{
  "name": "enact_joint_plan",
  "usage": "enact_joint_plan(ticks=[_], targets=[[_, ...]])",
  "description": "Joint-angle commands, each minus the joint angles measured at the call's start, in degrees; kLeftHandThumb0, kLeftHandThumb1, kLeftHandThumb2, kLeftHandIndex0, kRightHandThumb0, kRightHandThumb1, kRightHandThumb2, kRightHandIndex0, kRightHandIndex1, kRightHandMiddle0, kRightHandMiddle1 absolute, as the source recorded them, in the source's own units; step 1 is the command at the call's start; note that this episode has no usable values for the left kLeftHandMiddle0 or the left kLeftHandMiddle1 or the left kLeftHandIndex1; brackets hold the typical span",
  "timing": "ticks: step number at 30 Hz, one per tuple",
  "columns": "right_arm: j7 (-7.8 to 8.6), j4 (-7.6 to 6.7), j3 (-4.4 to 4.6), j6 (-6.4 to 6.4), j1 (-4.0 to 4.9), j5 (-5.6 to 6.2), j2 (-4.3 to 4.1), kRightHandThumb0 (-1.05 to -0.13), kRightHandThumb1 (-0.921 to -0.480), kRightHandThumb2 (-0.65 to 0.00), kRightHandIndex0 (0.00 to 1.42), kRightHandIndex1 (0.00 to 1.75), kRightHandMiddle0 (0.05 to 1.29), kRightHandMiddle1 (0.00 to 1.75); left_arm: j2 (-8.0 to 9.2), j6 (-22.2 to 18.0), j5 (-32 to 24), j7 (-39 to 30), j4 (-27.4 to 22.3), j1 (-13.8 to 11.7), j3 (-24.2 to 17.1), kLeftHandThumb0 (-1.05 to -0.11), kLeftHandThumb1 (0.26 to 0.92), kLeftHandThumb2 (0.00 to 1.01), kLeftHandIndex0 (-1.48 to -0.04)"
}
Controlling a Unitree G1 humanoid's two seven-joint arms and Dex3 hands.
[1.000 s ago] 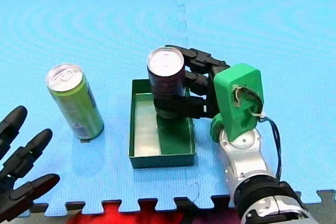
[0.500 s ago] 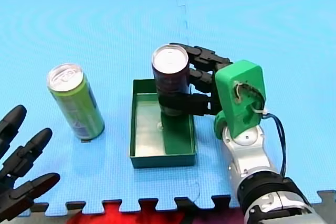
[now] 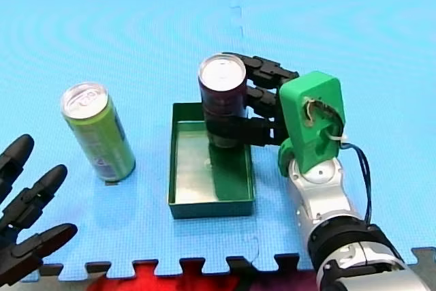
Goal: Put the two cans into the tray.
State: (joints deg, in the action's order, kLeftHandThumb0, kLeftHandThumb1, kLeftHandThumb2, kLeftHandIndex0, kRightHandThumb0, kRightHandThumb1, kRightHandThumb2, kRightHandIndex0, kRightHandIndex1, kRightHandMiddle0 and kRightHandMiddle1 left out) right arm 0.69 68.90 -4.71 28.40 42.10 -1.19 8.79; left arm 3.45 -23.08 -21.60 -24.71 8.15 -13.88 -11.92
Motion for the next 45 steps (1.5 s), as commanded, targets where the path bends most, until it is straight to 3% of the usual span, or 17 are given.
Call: enact_joint_plan(ticks=[1,9,21,45], targets=[[-0.06,-0.09,-0.24,0.47,0.41,0.4,0.07,-0.355,-0.783,0.0,1.36,0.0,1.22,0.0,0.36,0.0,-0.19,-0.18,-0.17,0.11,-0.2,-0.812,0.679,0.0,-0.27],[0.15,-0.23,-0.19,0.9,-0.25,0.32,0.57,-0.356,-0.783,0.0,1.36,0.0,1.22,0.0,0.37,0.18,-0.34,-0.22,-1.18,-0.35,-0.14,-0.803,0.677,0.0,-0.27],[0.23,-0.01,0.26,1.77,-2.14,-0.09,0.93,-0.356,-0.784,0.0,1.36,0.0,1.22,0.0,0.19,0.83,-0.59,-0.16,-2.53,-1.01,-0.03,-0.792,0.674,0.0,-0.26],[0.58,0.08,0.88,1.86,-3.04,-0.26,0.57,-0.359,-0.781,0.0,1.36,0.0,1.22,0.0,-1.11,1.34,1.23,3.05,-6.6,-3.53,0.95,-0.776,0.689,0.0,-0.28]])
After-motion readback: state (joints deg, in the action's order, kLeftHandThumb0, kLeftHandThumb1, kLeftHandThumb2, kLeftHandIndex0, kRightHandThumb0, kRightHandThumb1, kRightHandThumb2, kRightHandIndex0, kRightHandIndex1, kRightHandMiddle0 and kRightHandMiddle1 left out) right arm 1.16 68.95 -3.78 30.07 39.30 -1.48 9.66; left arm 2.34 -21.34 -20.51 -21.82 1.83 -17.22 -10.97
